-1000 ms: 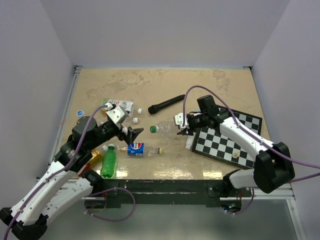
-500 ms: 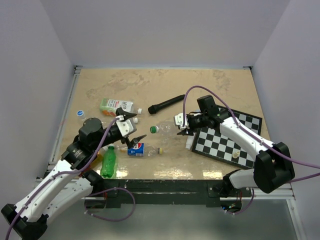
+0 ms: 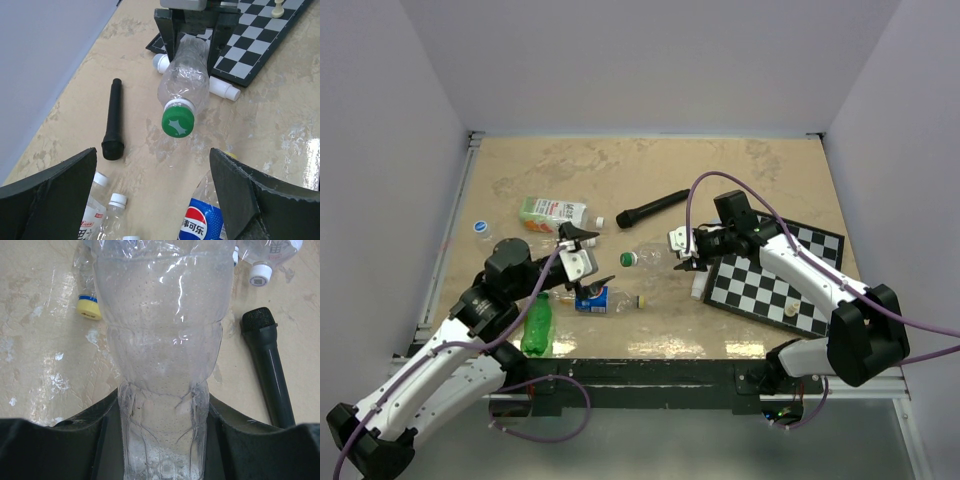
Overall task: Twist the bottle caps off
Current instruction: Unscrew the bottle cap from the plastic bottle.
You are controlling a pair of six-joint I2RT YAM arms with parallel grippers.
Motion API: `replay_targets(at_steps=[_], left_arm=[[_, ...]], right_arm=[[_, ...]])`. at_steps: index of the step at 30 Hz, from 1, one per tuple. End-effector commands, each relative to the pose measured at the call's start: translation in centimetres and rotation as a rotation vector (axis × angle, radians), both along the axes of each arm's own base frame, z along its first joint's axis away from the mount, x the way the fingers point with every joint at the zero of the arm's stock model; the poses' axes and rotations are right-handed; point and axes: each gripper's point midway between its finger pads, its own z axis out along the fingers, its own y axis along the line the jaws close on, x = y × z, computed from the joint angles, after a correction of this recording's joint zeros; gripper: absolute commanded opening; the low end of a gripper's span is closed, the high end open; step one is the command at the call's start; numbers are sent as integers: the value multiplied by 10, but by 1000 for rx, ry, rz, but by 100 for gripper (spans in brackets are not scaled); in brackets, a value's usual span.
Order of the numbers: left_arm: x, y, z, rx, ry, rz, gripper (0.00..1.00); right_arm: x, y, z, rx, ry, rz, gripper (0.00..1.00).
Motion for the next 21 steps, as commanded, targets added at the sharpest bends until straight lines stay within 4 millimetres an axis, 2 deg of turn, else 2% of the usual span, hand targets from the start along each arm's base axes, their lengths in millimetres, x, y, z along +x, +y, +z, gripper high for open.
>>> replay_targets(at_steps=[1, 10, 11, 13, 21], left_arm=[[-2, -4, 2, 5, -113, -59, 98], [3, -27, -12, 32, -90, -127, 95], [4, -31, -4, 5, -117, -137, 94], [3, -35, -3, -12, -111, -151, 93], [5, -45, 0, -48, -74, -177, 77]], right_arm=[[2, 4, 8, 18, -14, 20, 0], [2, 4, 9, 18, -15, 20, 0], [2, 4, 9, 17, -15, 21, 0], [1, 3, 9, 17, -12, 20, 0], [2, 3, 8, 17, -12, 20, 0]])
